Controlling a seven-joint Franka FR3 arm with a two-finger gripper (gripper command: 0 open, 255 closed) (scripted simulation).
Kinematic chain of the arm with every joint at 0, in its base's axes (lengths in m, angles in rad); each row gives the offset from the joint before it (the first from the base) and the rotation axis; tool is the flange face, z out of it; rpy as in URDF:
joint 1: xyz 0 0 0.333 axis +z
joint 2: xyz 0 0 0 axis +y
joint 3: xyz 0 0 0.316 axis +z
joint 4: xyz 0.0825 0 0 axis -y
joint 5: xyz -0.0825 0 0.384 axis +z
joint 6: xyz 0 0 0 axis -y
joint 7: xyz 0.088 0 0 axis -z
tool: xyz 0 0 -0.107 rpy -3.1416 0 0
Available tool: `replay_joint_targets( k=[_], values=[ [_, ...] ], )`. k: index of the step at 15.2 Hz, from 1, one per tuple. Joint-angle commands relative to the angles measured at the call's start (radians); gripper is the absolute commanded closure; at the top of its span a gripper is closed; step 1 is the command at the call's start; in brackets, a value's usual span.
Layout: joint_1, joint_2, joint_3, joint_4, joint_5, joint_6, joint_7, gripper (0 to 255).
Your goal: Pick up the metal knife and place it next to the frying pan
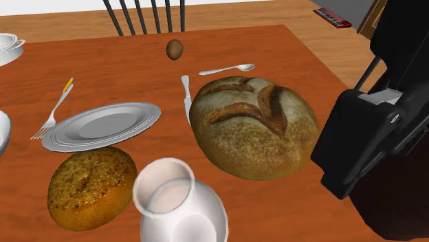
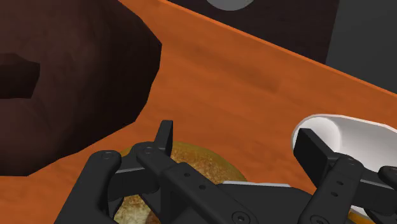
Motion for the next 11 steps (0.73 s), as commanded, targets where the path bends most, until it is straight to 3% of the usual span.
replay_joint_targets(
  k=[1, 11],
  values=[
    [0.000, 0.000, 0.000, 0.000, 0.000, 0.000, 0.000, 0],
    [0.008, 0.319, 0.076, 0.077, 0.055, 0.305, 0.149, 0]
  ],
)
